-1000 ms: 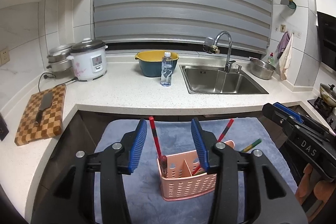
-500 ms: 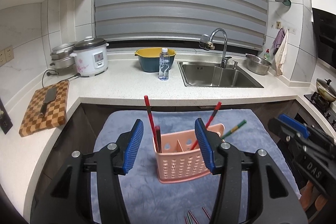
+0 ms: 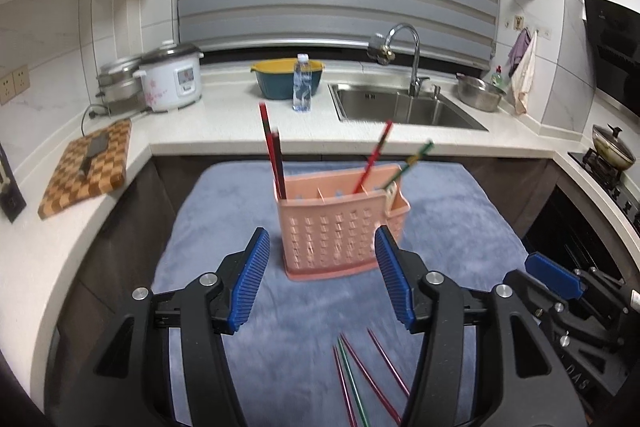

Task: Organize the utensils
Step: 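Move both open tools down to the chopsticks left on the mat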

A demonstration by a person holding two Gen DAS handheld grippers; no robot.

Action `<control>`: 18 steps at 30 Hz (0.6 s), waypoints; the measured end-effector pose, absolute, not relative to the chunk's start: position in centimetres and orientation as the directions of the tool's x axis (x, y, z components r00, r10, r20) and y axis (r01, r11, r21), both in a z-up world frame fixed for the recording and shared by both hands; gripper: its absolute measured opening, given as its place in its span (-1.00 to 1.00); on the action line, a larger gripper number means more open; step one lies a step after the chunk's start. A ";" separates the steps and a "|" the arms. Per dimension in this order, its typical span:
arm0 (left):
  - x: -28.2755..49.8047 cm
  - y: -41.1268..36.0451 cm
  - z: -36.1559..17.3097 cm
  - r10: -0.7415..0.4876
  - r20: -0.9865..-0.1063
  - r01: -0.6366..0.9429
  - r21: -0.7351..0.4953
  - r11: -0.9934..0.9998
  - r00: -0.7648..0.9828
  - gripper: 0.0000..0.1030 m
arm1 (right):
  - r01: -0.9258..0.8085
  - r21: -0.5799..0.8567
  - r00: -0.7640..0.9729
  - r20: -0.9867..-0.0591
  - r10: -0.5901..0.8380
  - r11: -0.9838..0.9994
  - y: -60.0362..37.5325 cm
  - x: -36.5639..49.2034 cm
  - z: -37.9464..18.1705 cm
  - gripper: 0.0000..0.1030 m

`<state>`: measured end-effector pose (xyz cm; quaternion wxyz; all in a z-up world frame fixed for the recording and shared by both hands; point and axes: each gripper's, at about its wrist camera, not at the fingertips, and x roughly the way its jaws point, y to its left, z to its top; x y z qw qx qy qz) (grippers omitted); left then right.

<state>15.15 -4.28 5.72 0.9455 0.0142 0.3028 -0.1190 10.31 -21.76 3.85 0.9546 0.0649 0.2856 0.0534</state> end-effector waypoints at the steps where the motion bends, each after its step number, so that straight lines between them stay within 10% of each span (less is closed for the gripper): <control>1: 14.7 -4.3 5.4 -0.217 -0.582 0.235 -0.046 0.971 0.784 0.01 | -0.065 0.152 0.826 -0.546 0.139 0.986 -21.7 9.8 3.4 -0.37; 18: 8.4 -3.8 -0.8 -0.199 -0.678 0.234 -0.041 0.971 0.708 0.01 | -0.032 0.163 0.712 -0.688 0.137 0.986 -21.7 2.3 -4.8 -0.37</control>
